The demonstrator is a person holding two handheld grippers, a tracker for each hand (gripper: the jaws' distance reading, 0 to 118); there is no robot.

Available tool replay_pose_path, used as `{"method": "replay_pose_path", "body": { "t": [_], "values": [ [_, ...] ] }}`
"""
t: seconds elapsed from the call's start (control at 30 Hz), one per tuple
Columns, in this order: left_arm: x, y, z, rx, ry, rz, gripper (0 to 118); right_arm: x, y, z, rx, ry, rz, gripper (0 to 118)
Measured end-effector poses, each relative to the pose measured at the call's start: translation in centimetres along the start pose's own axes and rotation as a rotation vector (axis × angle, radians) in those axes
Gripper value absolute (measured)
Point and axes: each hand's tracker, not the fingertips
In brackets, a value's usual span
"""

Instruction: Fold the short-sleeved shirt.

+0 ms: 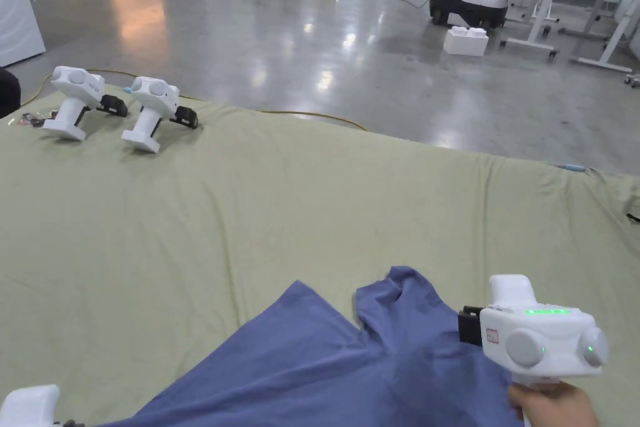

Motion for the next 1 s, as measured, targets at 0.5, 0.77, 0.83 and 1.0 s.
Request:
{"method": "replay_pose_path", "body": {
  "t": [0.5,0.77,0.83,1.0],
  "values": [
    [0.9,0.7,-0.7,-0.028,0.03,-0.037,8,1.2,-0.3,-9.7,-0.244,0.093,-0.009,82],
    [0.7,0.3,-1.6,-0.04,0.032,-0.033,8,0.6,-0.2,-9.7,-0.255,0.07,-0.008,80],
    [0.8,0.3,-1.6,-0.042,0.03,-0.032,8,0.1,-0.1,-9.4,-0.246,0.062,0.014,74],
    [0.8,0.1,-1.7,-0.034,0.027,-0.039,8,-0.7,0.2,-8.3,-0.192,0.058,0.041,10]
  ]
}}
